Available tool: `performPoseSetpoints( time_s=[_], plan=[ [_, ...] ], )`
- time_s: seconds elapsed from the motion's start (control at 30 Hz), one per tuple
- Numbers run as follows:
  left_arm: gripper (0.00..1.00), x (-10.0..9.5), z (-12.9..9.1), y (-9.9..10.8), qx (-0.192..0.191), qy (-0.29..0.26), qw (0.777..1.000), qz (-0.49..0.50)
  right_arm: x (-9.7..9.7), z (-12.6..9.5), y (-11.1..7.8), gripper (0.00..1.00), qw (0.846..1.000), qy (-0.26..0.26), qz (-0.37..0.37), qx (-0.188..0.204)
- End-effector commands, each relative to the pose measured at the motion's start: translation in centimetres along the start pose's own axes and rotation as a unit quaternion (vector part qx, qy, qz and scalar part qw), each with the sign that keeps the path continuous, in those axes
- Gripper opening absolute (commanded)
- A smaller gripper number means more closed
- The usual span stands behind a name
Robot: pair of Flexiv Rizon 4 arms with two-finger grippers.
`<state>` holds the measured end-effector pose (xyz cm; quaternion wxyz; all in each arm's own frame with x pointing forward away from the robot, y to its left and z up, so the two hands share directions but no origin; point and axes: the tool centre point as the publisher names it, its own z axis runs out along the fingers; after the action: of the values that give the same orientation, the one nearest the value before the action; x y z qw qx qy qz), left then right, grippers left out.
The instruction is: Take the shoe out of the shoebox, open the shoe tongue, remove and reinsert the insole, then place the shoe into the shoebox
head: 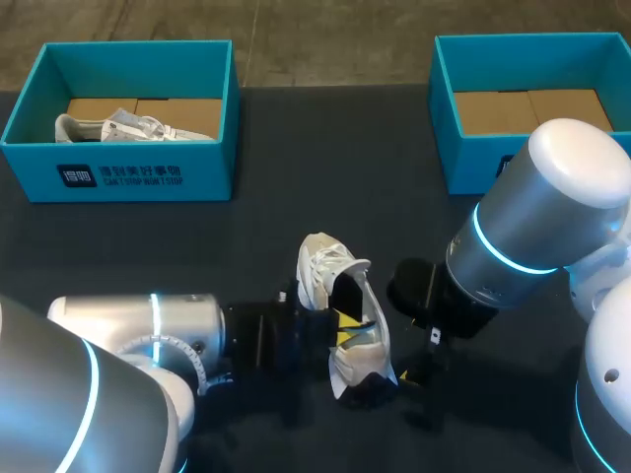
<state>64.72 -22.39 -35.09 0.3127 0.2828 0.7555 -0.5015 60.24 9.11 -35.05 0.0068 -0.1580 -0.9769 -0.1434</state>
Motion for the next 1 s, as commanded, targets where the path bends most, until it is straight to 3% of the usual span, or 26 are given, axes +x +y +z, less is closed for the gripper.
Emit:
performPoseSetpoints(
  time_s=[0.03,0.07,0.13,0.4,1.0],
  plan=[
    [0.26,0.0,-0.3,-0.5,0.005,0.004,1.000,0.004,0.1,0.0,-0.1,1.00,1.000,0.000,0.000,-0.001],
    [0.35,0.0,-0.4,-0.8,0.007,0.004,1.000,0.005,0.1,0.0,-0.1,1.00,1.000,0.000,0.000,-0.001],
    [0.41,0.1,-0.6,-1.2,0.011,0.003,1.000,0.008,0.1,0.0,-0.1,1.00,1.000,0.000,0.000,-0.001],
    [0.40,-0.1,-1.8,-2.4,0.019,0.004,1.000,0.011,0.1,0.0,-0.1,1.00,1.000,0.000,0.000,-0.001],
    [0.39,-0.2,-3.9,-2.5,-0.001,0.061,0.998,0.028,0.1,0.0,-0.1,1.00,1.000,0.000,0.000,-0.001]
  ],
)
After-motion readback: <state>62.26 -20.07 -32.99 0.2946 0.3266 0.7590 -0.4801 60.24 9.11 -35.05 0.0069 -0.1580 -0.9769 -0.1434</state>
